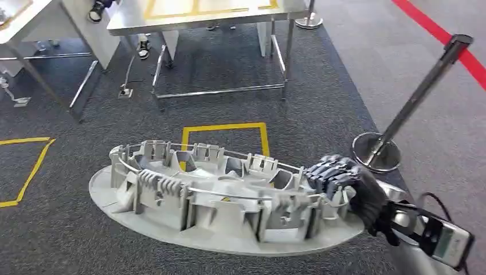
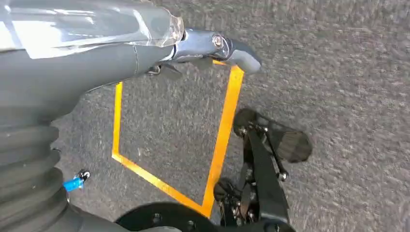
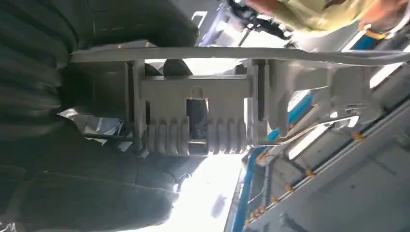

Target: Take the parts from the cabinet and place them on the table.

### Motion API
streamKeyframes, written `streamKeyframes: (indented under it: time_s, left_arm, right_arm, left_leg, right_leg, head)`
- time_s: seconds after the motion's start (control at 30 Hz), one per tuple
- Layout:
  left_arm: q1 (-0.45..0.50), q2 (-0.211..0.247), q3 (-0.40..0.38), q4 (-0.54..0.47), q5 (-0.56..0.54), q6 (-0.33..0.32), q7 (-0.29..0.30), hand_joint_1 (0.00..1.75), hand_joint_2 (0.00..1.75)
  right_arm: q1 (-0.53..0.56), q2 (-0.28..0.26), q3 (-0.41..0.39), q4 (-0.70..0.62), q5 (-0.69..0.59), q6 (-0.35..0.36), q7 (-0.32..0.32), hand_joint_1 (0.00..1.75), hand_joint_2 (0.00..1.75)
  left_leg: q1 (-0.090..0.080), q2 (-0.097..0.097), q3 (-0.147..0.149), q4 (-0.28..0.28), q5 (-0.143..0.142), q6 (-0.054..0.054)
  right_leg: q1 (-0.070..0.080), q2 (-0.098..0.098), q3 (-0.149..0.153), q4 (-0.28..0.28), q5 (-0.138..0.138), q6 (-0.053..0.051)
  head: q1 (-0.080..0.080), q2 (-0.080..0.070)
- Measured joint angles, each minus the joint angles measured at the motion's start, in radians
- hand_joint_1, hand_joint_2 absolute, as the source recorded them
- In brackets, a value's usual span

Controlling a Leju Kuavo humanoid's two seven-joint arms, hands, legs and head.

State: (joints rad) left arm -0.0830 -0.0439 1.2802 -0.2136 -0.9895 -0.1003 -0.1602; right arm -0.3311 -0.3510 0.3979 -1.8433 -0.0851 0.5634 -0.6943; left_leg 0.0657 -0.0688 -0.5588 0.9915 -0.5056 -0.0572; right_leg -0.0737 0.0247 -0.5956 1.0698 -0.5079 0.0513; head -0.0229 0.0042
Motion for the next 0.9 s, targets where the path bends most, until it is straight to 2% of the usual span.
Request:
streamKeyframes:
  time_s: [0.03, 0.07, 0.1, 0.13, 0.17, 0.2, 0.23, 0.27, 0.3, 0.37, 0.4, 0.43, 0.5, 0.53, 0.57, 0.6, 0.63, 0.7, 0.73, 0.77, 0.8, 0.83, 0.87, 0.9]
  left_arm:
    - [0.000, 0.000, 0.000, 0.000, 0.000, 0.000, 0.000, 0.00, 1.75]
    - [0.001, -0.002, 0.000, 0.000, 0.000, 0.001, 0.000, 0.00, 1.75]
    - [0.000, -0.002, 0.000, 0.000, 0.000, 0.001, 0.000, 0.00, 1.75]
    - [-0.002, -0.003, 0.000, 0.000, 0.000, 0.001, 0.000, 0.00, 1.75]
    - [-0.004, -0.006, 0.000, 0.000, -0.001, 0.001, 0.000, 0.00, 1.75]
    - [-0.003, -0.007, 0.000, 0.001, -0.001, 0.002, 0.000, 0.00, 1.75]
    - [-0.002, -0.008, 0.000, 0.000, -0.002, 0.002, 0.000, 0.00, 1.75]
    - [-0.001, -0.008, 0.000, 0.001, -0.004, 0.002, 0.000, 0.00, 1.75]
    - [-0.001, -0.009, 0.000, 0.000, -0.004, 0.002, 0.000, 0.00, 1.75]
    - [-0.001, -0.009, 0.000, 0.000, -0.006, 0.002, 0.000, 0.00, 1.75]
    - [-0.001, -0.008, 0.000, 0.000, -0.007, 0.002, 0.000, 0.00, 1.75]
    - [-0.003, -0.007, 0.000, 0.000, -0.007, 0.002, 0.000, 0.00, 1.75]
    - [-0.003, -0.007, 0.000, 0.000, -0.007, 0.002, 0.000, 0.00, 1.75]
    - [-0.002, -0.007, 0.000, 0.000, -0.007, 0.002, 0.000, 0.00, 1.75]
    - [-0.002, -0.007, 0.000, 0.000, -0.007, 0.002, 0.000, 0.00, 1.75]
    - [-0.002, -0.009, 0.000, 0.000, -0.008, 0.002, 0.000, 0.00, 1.75]
    - [-0.003, -0.010, 0.000, 0.000, -0.008, 0.001, 0.000, 0.00, 1.75]
    - [-0.003, -0.010, 0.000, 0.000, -0.008, 0.001, 0.000, 0.00, 1.75]
    - [-0.003, -0.010, 0.000, 0.000, -0.009, 0.001, 0.000, 0.00, 1.75]
    - [-0.003, -0.010, 0.000, 0.000, -0.010, 0.000, 0.000, 0.00, 1.75]
    - [-0.003, -0.010, 0.000, 0.000, -0.011, -0.001, 0.000, 0.00, 1.75]
    - [-0.003, -0.010, 0.000, 0.000, -0.013, -0.002, 0.000, 0.00, 1.75]
    - [-0.003, -0.011, 0.000, 0.000, -0.013, -0.002, 0.000, 0.00, 1.75]
    - [-0.003, -0.013, 0.000, 0.000, -0.013, -0.002, 0.000, 0.00, 1.75]
  right_arm:
    - [0.000, 0.003, 0.003, 0.000, 0.002, 0.000, 0.000, 1.75, 1.75]
    - [-0.001, 0.006, 0.003, 0.000, 0.002, 0.000, 0.000, 1.75, 1.75]
    - [-0.001, 0.008, 0.003, 0.000, 0.002, 0.000, 0.000, 1.75, 1.75]
    - [-0.003, 0.010, 0.003, 0.000, 0.001, 0.000, -0.001, 1.75, 1.75]
    - [-0.003, 0.010, 0.003, 0.000, -0.001, 0.000, -0.001, 1.75, 1.75]
    - [-0.002, 0.010, 0.003, 0.000, -0.004, 0.001, -0.001, 1.75, 1.75]
    - [-0.001, 0.010, 0.003, 0.000, -0.006, 0.003, -0.001, 1.75, 1.75]
    - [-0.001, 0.010, 0.003, 0.000, -0.008, 0.004, -0.001, 1.75, 1.75]
    - [-0.002, 0.010, 0.003, 0.000, -0.011, 0.004, -0.001, 1.75, 1.75]
    - [-0.006, 0.010, 0.002, 0.000, -0.013, 0.004, -0.001, 1.75, 1.75]
    - [-0.008, 0.010, 0.001, 0.000, -0.013, 0.004, -0.001, 1.75, 1.75]
    - [-0.009, 0.010, 0.001, 0.000, -0.013, 0.004, -0.001, 1.75, 1.75]
    - [-0.009, 0.010, 0.000, 0.000, -0.013, 0.004, -0.001, 1.75, 1.75]
    - [-0.009, 0.010, 0.000, 0.000, -0.013, 0.004, -0.001, 1.75, 1.75]
    - [-0.010, 0.009, -0.001, 0.000, -0.013, 0.004, -0.001, 1.75, 1.75]
    - [-0.008, 0.008, -0.003, -0.001, -0.013, 0.004, -0.001, 1.75, 1.75]
    - [-0.009, 0.008, -0.004, -0.001, -0.013, 0.004, -0.001, 1.75, 1.75]
    - [-0.006, 0.008, -0.006, -0.001, -0.013, 0.003, -0.002, 1.75, 1.75]
    - [-0.002, 0.008, -0.005, -0.001, -0.011, 0.003, -0.002, 1.75, 1.75]
    - [0.003, 0.008, -0.006, -0.001, -0.008, 0.003, -0.002, 1.75, 1.75]
    - [0.006, 0.008, -0.006, -0.001, -0.007, 0.003, -0.002, 1.75, 1.75]
    - [0.006, 0.008, -0.006, -0.001, -0.006, 0.003, -0.002, 1.75, 1.75]
    - [0.006, 0.008, -0.007, -0.001, -0.005, 0.003, -0.002, 1.75, 1.75]
    - [0.006, 0.008, -0.008, -0.001, -0.005, 0.003, -0.002, 1.75, 1.75]
  left_leg:
    - [0.002, -0.001, 0.000, -0.003, 0.002, -0.001]
    - [0.003, 0.012, -0.001, 0.005, -0.002, 0.000]
    - [0.000, 0.042, -0.017, 0.040, -0.021, 0.005]
    - [-0.004, 0.058, -0.048, 0.097, -0.053, 0.006]
    - [-0.009, 0.065, -0.106, 0.207, -0.104, 0.008]
    - [-0.013, 0.065, -0.155, 0.294, -0.134, 0.011]
    - [-0.018, 0.065, -0.192, 0.358, -0.148, 0.018]
    - [-0.024, 0.065, -0.204, 0.366, -0.136, 0.027]
    - [-0.029, 0.065, -0.191, 0.329, -0.104, 0.040]
    - [-0.045, 0.065, -0.113, 0.160, -0.013, 0.074]
    - [-0.057, 0.067, -0.075, 0.083, 0.016, 0.093]
    - [-0.064, 0.073, -0.066, 0.060, 0.009, 0.093]
    - [-0.068, 0.074, -0.068, 0.058, 0.009, 0.083]
    - [-0.070, 0.071, -0.067, 0.057, 0.009, 0.083]
    - [-0.066, 0.070, -0.054, 0.044, 0.015, 0.084]
    - [-0.060, 0.070, -0.045, 0.036, 0.020, 0.087]
    - [-0.060, 0.069, -0.041, 0.034, 0.020, 0.092]
    - [-0.063, 0.066, -0.040, 0.034, 0.016, 0.098]
    - [-0.065, 0.064, -0.040, 0.034, 0.015, 0.100]
    - [-0.067, 0.061, -0.038, 0.035, 0.014, 0.102]
    - [-0.067, 0.058, -0.035, 0.035, 0.012, 0.102]
    - [-0.068, 0.055, -0.031, 0.035, 0.009, 0.102]
    - [-0.069, 0.052, -0.024, 0.035, 0.006, 0.100]
    - [-0.070, 0.050, -0.020, 0.035, 0.001, 0.097]
  right_leg:
    - [0.001, -0.002, -0.002, 0.004, 0.000, -0.009]
    - [0.006, -0.005, -0.001, 0.003, 0.001, -0.018]
    - [0.010, -0.009, 0.001, 0.002, 0.000, -0.022]
    - [0.015, -0.012, 0.002, 0.001, 0.001, -0.025]
    - [0.020, -0.018, 0.001, 0.001, -0.001, -0.029]
    - [0.025, -0.023, 0.000, 0.001, -0.002, -0.032]
    - [0.030, -0.027, 0.000, 0.001, -0.004, -0.035]
    - [0.035, -0.029, 0.002, 0.001, -0.005, -0.037]
    - [0.039, -0.031, 0.004, 0.001, -0.006, -0.039]
    - [0.046, -0.033, 0.011, 0.000, -0.010, -0.042]
    - [0.045, -0.033, 0.012, -0.001, -0.011, -0.043]
    - [0.058, -0.031, 0.012, 0.002, -0.016, -0.035]
    - [0.051, -0.032, 0.014, -0.004, -0.017, -0.029]
    - [0.048, -0.034, 0.018, -0.012, -0.015, -0.022]
    - [0.050, -0.035, 0.023, -0.015, -0.018, -0.014]
    - [0.047, -0.034, 0.017, 0.001, -0.026, -0.012]
    - [0.048, -0.033, -0.004, 0.046, -0.052, -0.010]
    - [0.049, -0.030, -0.084, 0.197, -0.118, -0.005]
    - [0.049, -0.030, -0.123, 0.265, -0.135, -0.004]
    - [0.049, -0.030, -0.143, 0.287, -0.129, -0.004]
    - [0.049, -0.030, -0.134, 0.260, -0.101, -0.007]
    - [0.049, -0.030, -0.106, 0.192, -0.057, -0.010]
    - [0.049, -0.029, -0.061, 0.095, -0.006, -0.015]
    - [0.051, -0.029, -0.019, 0.002, 0.032, -0.023]
  head:
    - [0.000, 0.000]
    - [-0.003, 0.000]
    - [-0.007, 0.000]
    - [-0.008, 0.000]
    - [-0.008, 0.000]
    - [-0.008, 0.000]
    - [-0.008, 0.000]
    - [-0.008, 0.000]
    - [-0.008, 0.000]
    - [-0.008, 0.000]
    - [-0.007, 0.000]
    - [-0.007, 0.000]
    - [-0.007, 0.000]
    - [-0.007, 0.000]
    - [-0.007, 0.000]
    - [-0.005, 0.000]
    - [-0.003, 0.000]
    - [-0.003, 0.000]
    - [-0.003, 0.000]
    - [-0.003, 0.000]
    - [-0.003, 0.000]
    - [-0.002, 0.000]
    - [-0.003, 0.000]
    - [-0.002, 0.000]
